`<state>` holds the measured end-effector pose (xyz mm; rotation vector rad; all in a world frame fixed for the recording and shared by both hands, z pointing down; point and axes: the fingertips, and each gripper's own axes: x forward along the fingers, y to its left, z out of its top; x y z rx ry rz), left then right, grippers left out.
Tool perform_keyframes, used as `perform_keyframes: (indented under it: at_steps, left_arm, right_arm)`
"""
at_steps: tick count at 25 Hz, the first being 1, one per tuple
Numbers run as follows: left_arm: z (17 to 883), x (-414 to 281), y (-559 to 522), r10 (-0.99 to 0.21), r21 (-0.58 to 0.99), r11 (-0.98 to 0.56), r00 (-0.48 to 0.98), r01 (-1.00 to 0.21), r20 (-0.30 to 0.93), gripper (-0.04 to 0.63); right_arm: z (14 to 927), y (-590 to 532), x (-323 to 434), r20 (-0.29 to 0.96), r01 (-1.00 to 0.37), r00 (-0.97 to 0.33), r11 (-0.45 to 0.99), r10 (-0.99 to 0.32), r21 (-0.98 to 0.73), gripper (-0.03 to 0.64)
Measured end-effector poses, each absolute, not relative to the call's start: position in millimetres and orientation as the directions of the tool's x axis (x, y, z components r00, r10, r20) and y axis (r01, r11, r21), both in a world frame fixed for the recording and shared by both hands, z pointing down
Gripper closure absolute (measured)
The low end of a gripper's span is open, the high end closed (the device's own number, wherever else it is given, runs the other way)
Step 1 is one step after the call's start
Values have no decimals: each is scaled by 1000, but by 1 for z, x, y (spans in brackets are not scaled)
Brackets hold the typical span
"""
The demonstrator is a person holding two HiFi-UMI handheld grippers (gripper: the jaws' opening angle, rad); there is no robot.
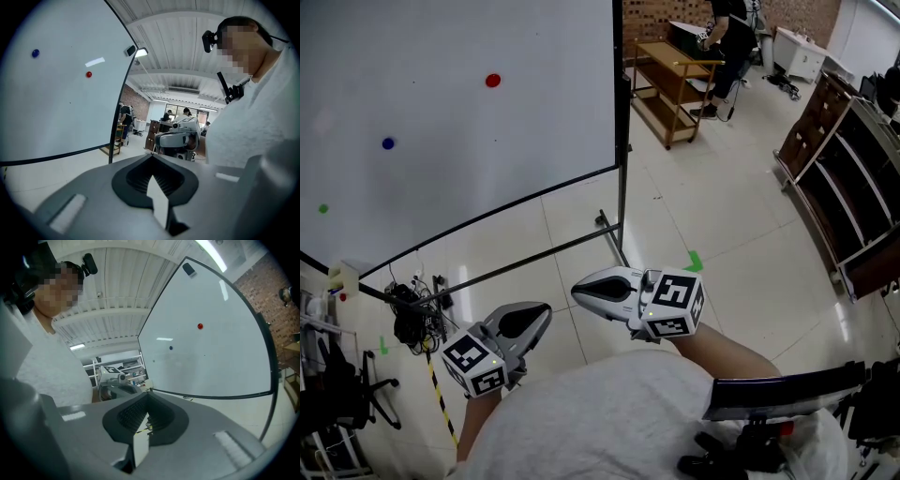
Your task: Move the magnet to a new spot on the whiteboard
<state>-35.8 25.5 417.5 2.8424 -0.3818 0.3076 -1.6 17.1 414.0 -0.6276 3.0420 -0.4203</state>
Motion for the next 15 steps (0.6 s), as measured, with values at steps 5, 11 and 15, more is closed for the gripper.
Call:
perform_keyframes:
  at_steps: [5,11,15]
  left_arm:
    - [421,-33,26,-232,221,-932,942,-287,241,609]
    - [418,-36,21,-255,233,-921,935,-312,246,609]
    - [419,-35,21,-245,234,-925,940,-300,239,609]
  right_arm:
    - [412,15,-3,46,-374,-926,894,-374,-248,614]
    - [416,13,-8,60,-359,-933,900,-355,-247,614]
    - [417,13,-7,68,-366,-930,896,-361,-252,614]
